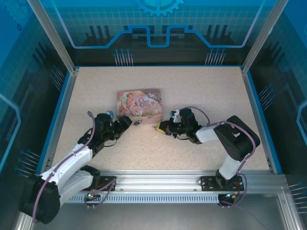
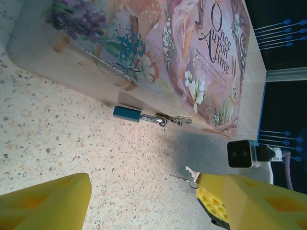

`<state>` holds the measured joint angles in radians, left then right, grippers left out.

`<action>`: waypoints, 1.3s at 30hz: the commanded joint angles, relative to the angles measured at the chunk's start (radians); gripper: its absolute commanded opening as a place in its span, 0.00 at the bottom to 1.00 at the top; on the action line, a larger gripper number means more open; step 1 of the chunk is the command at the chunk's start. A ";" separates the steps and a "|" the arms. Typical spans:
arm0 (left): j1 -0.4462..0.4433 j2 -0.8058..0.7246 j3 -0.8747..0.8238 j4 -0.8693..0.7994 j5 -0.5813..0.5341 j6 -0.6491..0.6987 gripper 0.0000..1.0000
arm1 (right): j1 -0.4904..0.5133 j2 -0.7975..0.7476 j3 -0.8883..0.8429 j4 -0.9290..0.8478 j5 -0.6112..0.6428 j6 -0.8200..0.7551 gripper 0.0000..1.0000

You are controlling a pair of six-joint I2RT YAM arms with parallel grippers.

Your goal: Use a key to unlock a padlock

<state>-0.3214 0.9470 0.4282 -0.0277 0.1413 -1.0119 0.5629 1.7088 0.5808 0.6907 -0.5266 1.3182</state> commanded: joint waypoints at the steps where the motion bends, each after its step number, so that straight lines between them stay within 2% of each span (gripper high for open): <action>1: -0.013 0.026 -0.020 0.055 0.029 0.005 0.72 | 0.011 -0.031 0.022 -0.055 0.013 -0.041 0.00; 8: -0.036 0.091 -0.019 0.120 0.028 0.019 0.60 | 0.011 -0.073 0.058 -0.126 0.008 -0.129 0.00; 13: -0.038 0.091 -0.002 0.104 -0.002 0.051 0.54 | 0.013 -0.168 0.190 -0.453 0.043 -0.359 0.00; 16: -0.037 0.092 0.028 0.055 -0.019 0.092 0.55 | 0.015 -0.206 0.257 -0.618 0.090 -0.467 0.00; 20: -0.035 0.119 0.054 0.056 -0.008 0.129 0.59 | 0.011 -0.222 0.352 -0.736 0.138 -0.580 0.00; 24: -0.041 0.175 0.046 0.128 0.027 0.141 0.62 | 0.011 -0.168 0.448 -0.780 0.121 -0.620 0.00; 29: -0.052 0.239 0.010 0.269 0.052 0.119 0.62 | 0.010 -0.066 0.521 -0.744 0.093 -0.605 0.00; 35: -0.069 0.332 0.005 0.377 0.080 0.090 0.56 | 0.006 0.058 0.608 -0.697 0.077 -0.582 0.00; 39: -0.070 0.360 0.007 0.394 0.054 0.094 0.54 | 0.003 0.123 0.649 -0.692 0.071 -0.577 0.00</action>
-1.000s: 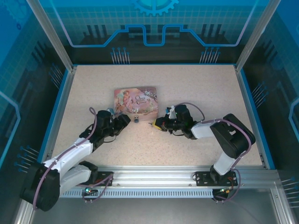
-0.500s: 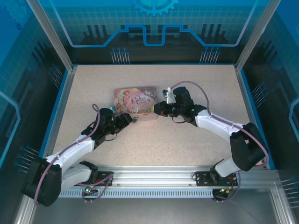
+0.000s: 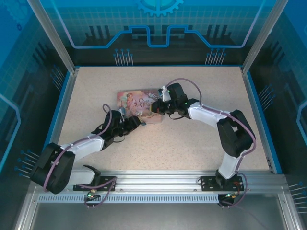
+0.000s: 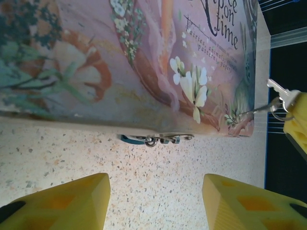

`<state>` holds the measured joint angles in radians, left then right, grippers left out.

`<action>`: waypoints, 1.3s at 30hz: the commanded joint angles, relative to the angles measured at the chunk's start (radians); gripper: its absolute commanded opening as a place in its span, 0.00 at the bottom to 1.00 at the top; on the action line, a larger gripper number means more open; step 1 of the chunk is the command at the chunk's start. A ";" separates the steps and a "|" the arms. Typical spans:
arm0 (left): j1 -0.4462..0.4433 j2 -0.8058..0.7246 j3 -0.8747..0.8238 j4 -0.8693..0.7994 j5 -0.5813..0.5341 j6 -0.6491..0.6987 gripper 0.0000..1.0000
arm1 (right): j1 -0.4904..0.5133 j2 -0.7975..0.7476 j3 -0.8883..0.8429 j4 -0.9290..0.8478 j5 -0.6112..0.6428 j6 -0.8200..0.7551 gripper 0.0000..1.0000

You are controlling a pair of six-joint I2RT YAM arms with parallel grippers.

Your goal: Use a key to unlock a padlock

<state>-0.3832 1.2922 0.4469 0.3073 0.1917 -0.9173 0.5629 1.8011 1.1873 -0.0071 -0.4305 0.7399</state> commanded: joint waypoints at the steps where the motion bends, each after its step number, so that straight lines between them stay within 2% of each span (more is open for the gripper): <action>1: -0.008 0.018 -0.008 0.051 -0.007 0.008 0.55 | 0.003 0.041 0.046 0.001 -0.020 0.001 0.00; 4: -0.007 0.042 0.003 0.044 -0.027 0.027 0.64 | -0.002 0.062 0.048 -0.002 -0.007 -0.003 0.00; 12: -0.007 0.159 -0.011 0.203 -0.006 0.047 0.71 | -0.013 0.098 0.068 -0.070 0.031 -0.058 0.00; 25: -0.017 0.322 -0.044 0.488 0.001 0.115 0.73 | -0.021 0.114 0.081 -0.134 0.072 -0.136 0.00; 28: -0.045 0.333 -0.076 0.567 -0.044 0.164 0.73 | -0.021 0.113 0.078 -0.133 0.076 -0.143 0.00; 32: -0.093 0.322 -0.092 0.570 -0.129 0.252 0.74 | -0.021 0.107 0.066 -0.121 0.077 -0.143 0.00; 39: -0.106 0.355 -0.104 0.662 -0.163 0.283 0.75 | -0.021 0.096 0.049 -0.107 0.080 -0.144 0.00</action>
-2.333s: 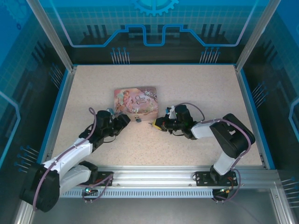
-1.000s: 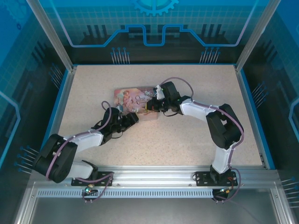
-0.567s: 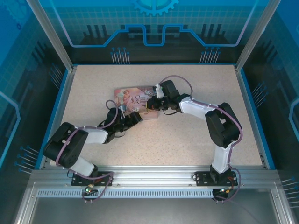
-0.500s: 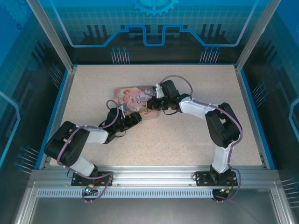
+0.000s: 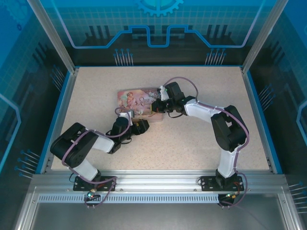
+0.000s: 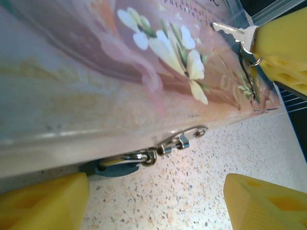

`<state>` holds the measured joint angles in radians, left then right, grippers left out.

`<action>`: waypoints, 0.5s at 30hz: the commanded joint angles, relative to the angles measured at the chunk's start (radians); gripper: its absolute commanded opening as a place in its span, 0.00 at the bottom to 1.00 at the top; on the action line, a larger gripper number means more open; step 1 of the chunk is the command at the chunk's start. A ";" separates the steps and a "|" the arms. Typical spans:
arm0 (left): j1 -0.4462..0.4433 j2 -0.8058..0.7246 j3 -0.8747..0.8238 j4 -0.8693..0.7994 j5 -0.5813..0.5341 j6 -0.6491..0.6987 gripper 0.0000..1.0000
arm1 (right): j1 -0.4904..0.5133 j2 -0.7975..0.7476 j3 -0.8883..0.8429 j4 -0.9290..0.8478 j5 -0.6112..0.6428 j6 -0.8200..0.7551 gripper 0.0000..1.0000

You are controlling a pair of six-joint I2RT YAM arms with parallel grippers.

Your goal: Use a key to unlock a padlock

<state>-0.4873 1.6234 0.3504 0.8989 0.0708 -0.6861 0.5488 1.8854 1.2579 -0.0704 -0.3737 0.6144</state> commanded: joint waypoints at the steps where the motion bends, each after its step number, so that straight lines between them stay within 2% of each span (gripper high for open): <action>1: -0.003 0.032 -0.002 0.072 -0.043 0.054 0.75 | -0.007 0.012 -0.022 -0.042 0.022 -0.019 0.00; 8: -0.009 0.086 0.007 0.128 -0.039 0.060 0.75 | -0.007 0.008 -0.030 -0.030 0.015 -0.021 0.00; 15: -0.041 0.072 -0.014 0.141 -0.136 0.161 0.75 | -0.007 0.011 -0.038 -0.019 0.012 -0.016 0.00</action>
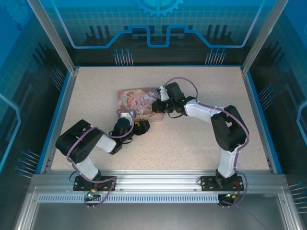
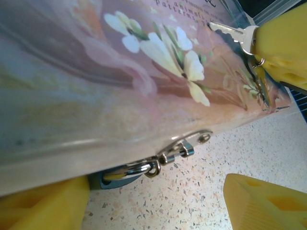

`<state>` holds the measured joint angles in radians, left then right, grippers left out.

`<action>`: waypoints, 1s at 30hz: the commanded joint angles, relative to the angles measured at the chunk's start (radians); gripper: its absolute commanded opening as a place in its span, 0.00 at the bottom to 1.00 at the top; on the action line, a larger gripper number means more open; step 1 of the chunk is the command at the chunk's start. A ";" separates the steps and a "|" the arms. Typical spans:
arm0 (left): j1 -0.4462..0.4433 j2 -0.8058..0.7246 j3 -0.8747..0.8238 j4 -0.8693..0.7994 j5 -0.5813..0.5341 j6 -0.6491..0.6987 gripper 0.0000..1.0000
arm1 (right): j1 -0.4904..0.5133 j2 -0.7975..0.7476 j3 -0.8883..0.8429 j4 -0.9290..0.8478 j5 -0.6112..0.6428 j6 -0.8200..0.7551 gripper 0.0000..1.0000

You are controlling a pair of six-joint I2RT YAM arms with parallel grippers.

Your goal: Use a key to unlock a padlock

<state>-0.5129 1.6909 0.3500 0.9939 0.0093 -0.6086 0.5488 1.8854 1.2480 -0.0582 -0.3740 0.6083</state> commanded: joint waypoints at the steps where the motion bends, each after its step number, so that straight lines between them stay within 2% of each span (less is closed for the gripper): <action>1: -0.020 0.001 -0.015 0.043 -0.090 0.095 0.75 | -0.008 0.013 -0.028 -0.030 0.011 -0.010 0.00; 4: -0.027 -0.003 -0.006 0.024 -0.120 0.124 0.75 | -0.007 0.014 -0.027 -0.029 0.008 -0.008 0.00; 9: -0.026 0.023 0.016 0.042 -0.107 0.133 0.75 | -0.006 0.014 -0.021 -0.035 0.009 -0.012 0.00; 20: -0.041 -0.013 0.050 0.067 -0.029 0.049 0.56 | -0.006 0.020 -0.032 -0.025 0.009 0.005 0.00; 30: -0.062 0.006 0.079 0.069 -0.035 0.006 0.51 | -0.006 0.018 -0.039 -0.009 -0.002 0.008 0.00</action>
<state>-0.5610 1.7020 0.3851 0.9867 -0.0452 -0.5793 0.5488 1.8854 1.2358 -0.0292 -0.3744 0.6125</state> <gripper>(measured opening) 0.516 0.052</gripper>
